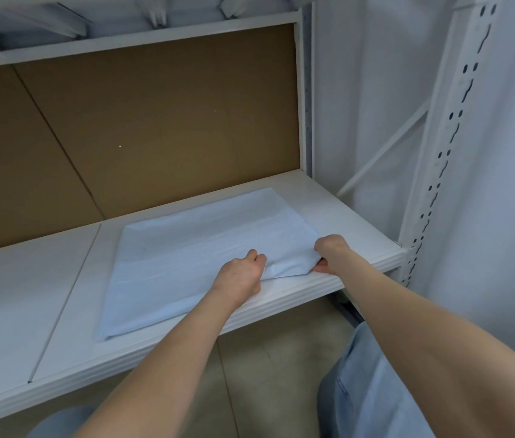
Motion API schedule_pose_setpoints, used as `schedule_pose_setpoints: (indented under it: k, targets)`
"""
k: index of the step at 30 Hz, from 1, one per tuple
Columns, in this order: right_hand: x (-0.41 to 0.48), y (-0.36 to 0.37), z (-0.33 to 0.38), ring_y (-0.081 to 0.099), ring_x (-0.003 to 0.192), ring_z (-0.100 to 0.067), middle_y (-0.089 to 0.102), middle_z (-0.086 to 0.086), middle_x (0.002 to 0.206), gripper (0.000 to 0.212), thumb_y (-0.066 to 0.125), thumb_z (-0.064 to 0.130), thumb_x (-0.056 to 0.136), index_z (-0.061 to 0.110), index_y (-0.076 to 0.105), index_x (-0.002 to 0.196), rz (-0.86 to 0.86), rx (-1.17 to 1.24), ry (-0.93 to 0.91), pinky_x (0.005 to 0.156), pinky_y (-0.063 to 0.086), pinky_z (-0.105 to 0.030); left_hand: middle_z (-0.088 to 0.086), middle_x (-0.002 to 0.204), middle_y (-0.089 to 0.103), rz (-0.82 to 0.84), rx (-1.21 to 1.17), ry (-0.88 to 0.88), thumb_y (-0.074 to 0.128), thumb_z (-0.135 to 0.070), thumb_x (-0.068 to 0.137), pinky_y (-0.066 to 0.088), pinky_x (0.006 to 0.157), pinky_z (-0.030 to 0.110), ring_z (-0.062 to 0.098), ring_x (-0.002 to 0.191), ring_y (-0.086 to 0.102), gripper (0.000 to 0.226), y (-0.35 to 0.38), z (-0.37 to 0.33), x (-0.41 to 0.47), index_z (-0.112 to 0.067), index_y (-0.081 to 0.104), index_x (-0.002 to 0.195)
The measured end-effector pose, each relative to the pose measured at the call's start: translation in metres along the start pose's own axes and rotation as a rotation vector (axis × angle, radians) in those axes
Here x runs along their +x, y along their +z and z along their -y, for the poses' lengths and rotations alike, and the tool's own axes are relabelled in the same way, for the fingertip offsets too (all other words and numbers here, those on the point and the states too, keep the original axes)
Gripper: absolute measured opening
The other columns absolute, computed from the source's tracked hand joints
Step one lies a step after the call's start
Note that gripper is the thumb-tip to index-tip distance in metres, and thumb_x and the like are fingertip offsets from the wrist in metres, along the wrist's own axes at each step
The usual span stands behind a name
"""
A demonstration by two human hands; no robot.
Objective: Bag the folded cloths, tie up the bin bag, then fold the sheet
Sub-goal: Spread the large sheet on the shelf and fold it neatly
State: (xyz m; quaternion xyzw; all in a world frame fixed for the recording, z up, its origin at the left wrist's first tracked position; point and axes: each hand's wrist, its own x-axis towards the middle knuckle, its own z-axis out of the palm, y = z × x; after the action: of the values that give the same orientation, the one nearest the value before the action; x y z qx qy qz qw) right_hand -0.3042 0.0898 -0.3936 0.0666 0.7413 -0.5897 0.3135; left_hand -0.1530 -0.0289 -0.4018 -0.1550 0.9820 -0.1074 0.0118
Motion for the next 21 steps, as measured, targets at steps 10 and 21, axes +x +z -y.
schedule_pose_setpoints:
  k: [10, 21]
  targets:
    - [0.002, -0.008, -0.003, 0.055, 0.100, -0.022, 0.050, -0.002, 0.116, 0.031, 0.064, 0.037, 0.086, 0.020, 0.062, 0.110, -0.018, -0.941, -0.653, 0.084, 0.045, -0.029, 0.008, 0.117, 0.051, 0.019, -0.095, -0.034, 0.042, -0.033, 0.092, 0.048, 0.080, 0.037, 0.031, 0.100, 0.058, 0.039, -0.002, 0.001, 0.000, -0.011, 0.051, 0.123]
    - [-0.004, 0.007, -0.016, 0.061, 0.096, -0.029, 0.050, -0.004, 0.121, 0.029, 0.047, 0.015, 0.092, 0.015, 0.058, 0.119, -0.015, -1.605, -1.003, 0.072, 0.044, -0.031, 0.012, 0.114, 0.052, 0.016, -0.013, -0.036, 0.046, -0.012, 0.089, 0.039, 0.065, 0.033, 0.033, 0.094, 0.060, 0.030, 0.000, -0.001, 0.005, -0.005, 0.052, 0.117]
